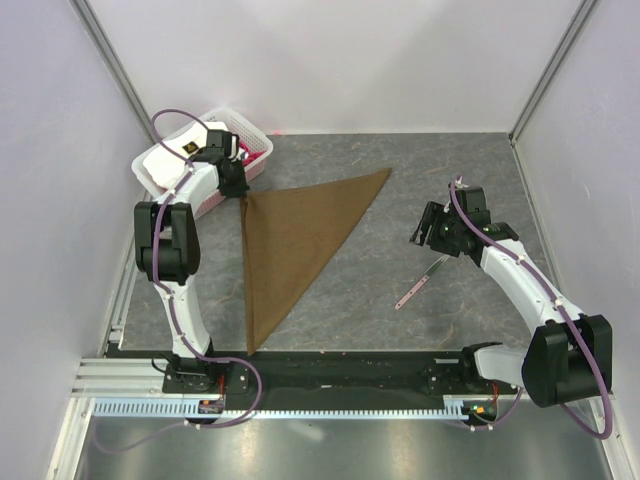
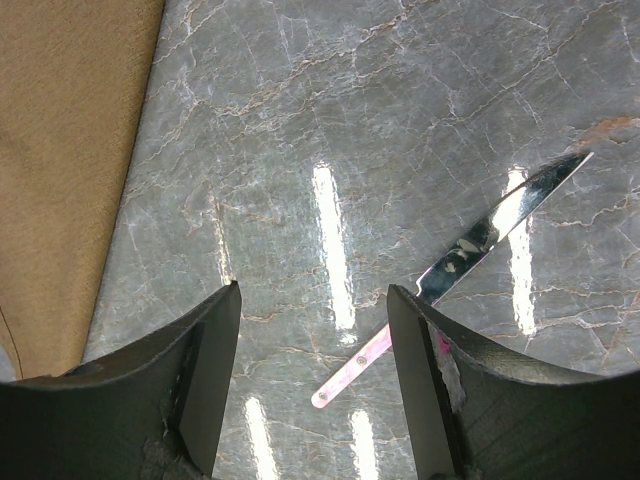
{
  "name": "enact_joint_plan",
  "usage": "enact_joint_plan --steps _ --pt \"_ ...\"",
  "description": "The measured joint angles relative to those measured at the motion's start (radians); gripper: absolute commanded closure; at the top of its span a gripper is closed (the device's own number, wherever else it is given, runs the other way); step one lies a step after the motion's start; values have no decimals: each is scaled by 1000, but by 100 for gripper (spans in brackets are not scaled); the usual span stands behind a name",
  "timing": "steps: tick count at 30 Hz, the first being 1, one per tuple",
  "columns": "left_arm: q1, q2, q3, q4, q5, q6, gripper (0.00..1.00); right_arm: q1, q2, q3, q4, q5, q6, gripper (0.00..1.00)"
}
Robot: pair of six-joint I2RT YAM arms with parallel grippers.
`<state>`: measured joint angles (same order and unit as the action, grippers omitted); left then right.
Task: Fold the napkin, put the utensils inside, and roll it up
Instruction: Fold the napkin
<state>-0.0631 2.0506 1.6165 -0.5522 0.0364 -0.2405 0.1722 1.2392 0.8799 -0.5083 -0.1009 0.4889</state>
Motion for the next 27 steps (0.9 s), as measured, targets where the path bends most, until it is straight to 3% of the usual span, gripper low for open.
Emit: enact_joint_plan --steps 23,24,26,27 --pt "12 -29 -1 1 -19 0 97 0 6 0 0 -1 0 30" --pt "12 -29 -1 1 -19 0 87 0 6 0 0 -3 0 30" --pt "11 -29 -1 1 -19 0 77 0 6 0 0 -6 0 30" --pt "11 -29 0 0 -18 0 64 0 6 0 0 -7 0 30"
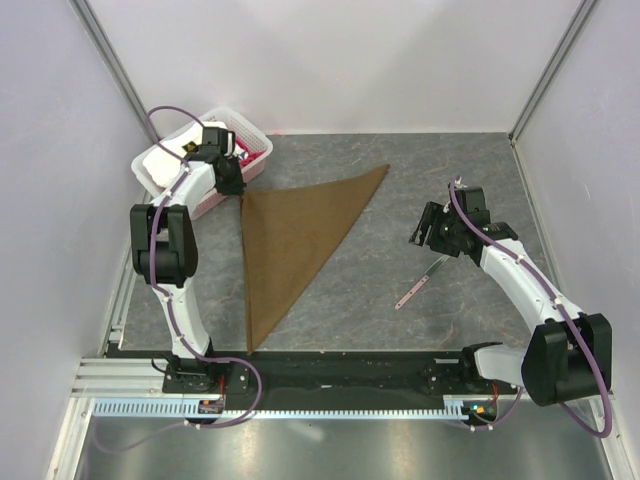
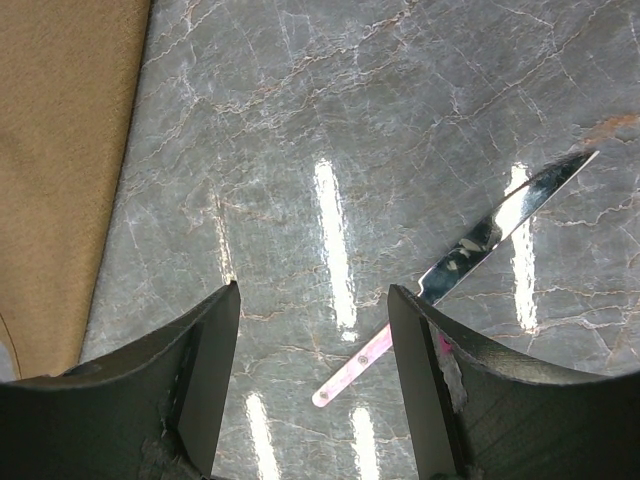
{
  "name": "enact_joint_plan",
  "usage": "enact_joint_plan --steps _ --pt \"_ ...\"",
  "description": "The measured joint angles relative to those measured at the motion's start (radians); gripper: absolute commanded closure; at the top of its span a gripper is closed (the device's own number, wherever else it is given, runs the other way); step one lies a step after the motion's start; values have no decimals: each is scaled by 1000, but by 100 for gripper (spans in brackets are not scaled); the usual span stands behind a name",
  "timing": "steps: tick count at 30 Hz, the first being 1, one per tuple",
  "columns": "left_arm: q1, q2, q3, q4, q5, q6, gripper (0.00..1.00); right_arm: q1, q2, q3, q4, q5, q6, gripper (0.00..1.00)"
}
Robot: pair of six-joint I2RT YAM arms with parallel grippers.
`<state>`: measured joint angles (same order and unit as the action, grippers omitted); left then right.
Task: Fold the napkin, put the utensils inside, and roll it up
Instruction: Fold the napkin
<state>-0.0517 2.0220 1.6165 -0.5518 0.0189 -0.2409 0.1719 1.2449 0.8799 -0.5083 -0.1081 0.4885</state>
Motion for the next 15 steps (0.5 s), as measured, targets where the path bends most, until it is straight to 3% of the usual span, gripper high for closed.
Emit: enact_joint_plan --steps 1,2,5,8,15 --pt "0 0 0 0 0 1 56 0 0 0 0 0 0 30" --pt "0 0 1 0 5 1 41 0 0 0 0 -1 0 30" --pt "0 0 6 -1 14 7 27 0 7 0 9 -8 0 30" --pt "2 -2 8 3 13 6 19 0 41 0 47 -30 4 30" --pt "-5 -61 8 11 21 7 14 6 212 22 194 -99 34 30"
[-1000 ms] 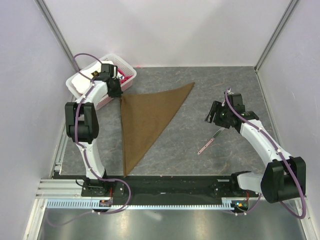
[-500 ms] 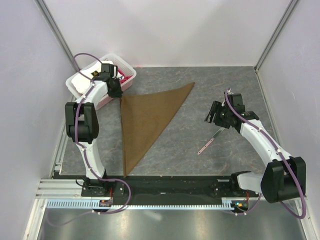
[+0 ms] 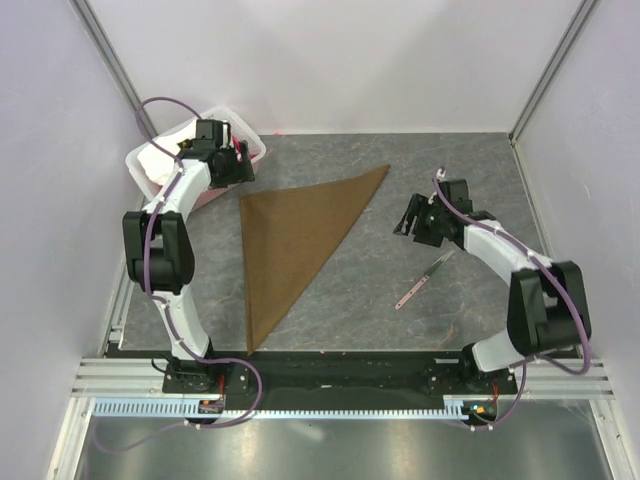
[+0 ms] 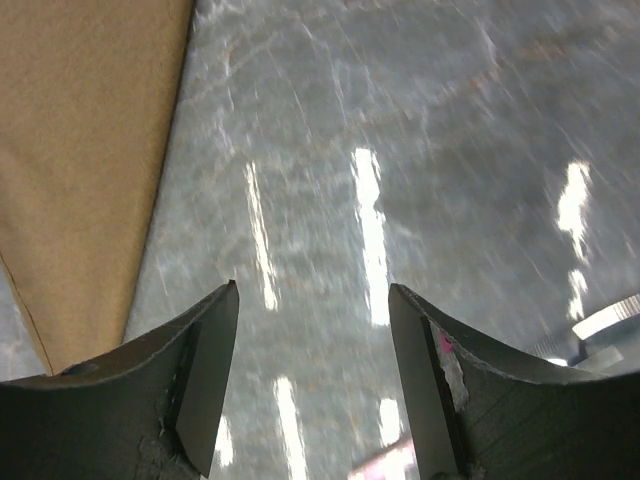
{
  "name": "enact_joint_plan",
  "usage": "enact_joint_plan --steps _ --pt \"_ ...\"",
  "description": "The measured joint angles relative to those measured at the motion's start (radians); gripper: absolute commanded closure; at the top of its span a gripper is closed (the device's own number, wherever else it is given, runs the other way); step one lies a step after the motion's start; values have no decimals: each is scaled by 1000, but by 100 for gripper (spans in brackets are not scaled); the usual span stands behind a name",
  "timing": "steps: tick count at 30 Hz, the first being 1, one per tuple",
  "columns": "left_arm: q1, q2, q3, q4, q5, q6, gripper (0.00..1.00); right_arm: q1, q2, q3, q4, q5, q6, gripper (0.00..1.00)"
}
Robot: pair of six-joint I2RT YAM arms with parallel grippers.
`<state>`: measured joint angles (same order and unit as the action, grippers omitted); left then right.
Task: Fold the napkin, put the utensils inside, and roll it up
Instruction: Fold the napkin, then grab a utensil with the right arm
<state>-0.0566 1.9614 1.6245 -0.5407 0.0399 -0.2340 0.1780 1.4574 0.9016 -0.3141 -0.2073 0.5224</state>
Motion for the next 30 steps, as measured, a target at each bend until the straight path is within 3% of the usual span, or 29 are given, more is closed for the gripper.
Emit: enact_joint_plan --steps 4,12,24,30 --pt "-30 -49 0 13 20 0 8 22 179 86 97 -20 24 32" --pt "-153 -146 -10 -6 75 -3 7 56 479 309 214 -52 68 38" --pt "-186 -283 -69 -89 219 -3 7 72 685 497 306 -60 154 66" --pt "-186 -349 -124 -98 224 -2 7 74 715 510 333 -48 182 92"
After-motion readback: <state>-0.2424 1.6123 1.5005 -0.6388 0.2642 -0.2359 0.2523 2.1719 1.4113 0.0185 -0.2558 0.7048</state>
